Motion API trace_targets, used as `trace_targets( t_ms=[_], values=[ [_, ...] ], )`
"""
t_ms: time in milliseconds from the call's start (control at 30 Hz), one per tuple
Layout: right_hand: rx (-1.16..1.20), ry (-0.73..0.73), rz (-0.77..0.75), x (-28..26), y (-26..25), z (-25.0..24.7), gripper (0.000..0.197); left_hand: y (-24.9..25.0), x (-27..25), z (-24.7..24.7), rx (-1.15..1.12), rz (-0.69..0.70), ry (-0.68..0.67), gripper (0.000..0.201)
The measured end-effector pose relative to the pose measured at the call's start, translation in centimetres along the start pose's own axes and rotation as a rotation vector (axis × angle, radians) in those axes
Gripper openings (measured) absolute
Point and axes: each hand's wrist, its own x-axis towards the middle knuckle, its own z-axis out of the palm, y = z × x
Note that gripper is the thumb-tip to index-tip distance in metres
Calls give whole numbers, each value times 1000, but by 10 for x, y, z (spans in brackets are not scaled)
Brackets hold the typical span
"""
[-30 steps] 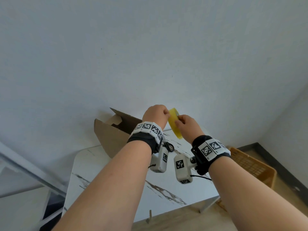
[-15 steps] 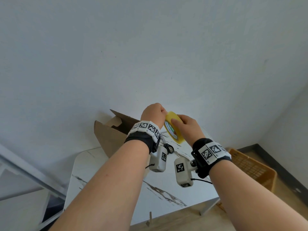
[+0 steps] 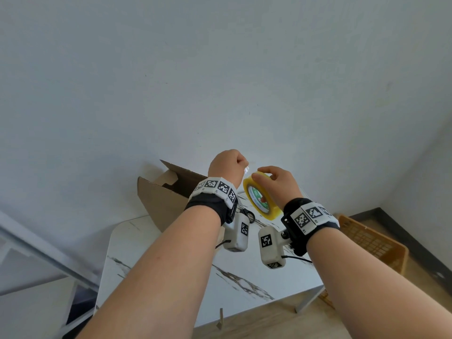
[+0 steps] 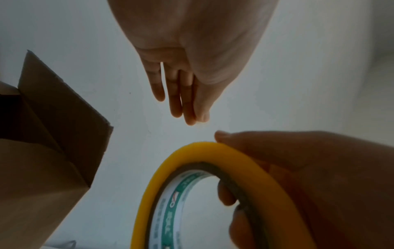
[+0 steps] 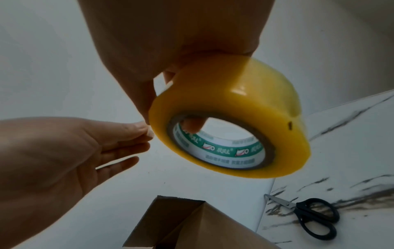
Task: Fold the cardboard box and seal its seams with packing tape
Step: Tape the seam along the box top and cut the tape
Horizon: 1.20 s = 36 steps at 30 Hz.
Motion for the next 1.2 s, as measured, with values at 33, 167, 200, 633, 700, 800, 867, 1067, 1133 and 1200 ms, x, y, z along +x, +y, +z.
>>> trace_targets(
  t_ms=[33, 167, 200, 633, 700, 800, 867, 1067, 1133, 1200],
  values=[
    [-11, 1, 13, 0, 0, -1, 31, 1, 0, 0, -4, 5, -1, 19],
    [-61, -55, 73, 6, 5, -1, 35, -1, -1, 3, -29, 1, -3, 18],
    [-75, -86, 93, 7, 5, -1, 35, -2, -2, 5, -31, -3, -3, 18],
    [-138, -186, 167, 11, -5, -5, 31, -9, -1, 5, -94, -51, -11, 16],
    [-171, -171, 158, 12, -3, -4, 30, -6, -3, 6, -68, -41, -19, 17],
    [-240, -179, 129, 14, 2, -4, 27, -7, -6, 11, -69, -61, 1, 17],
    [-219, -184, 120, 15, 6, -6, 21, -9, -7, 14, -69, -78, -12, 17],
    [-229, -85, 23, 19, 13, -4, 13, -14, -5, 13, -71, -106, -66, 21],
    [-254, -48, 15, 22, 11, -2, 14, -16, -2, 10, -73, -120, -84, 28],
    [-263, -30, 4, 27, 5, -1, 14, -18, 0, 8, -80, -114, -72, 30]
  ],
)
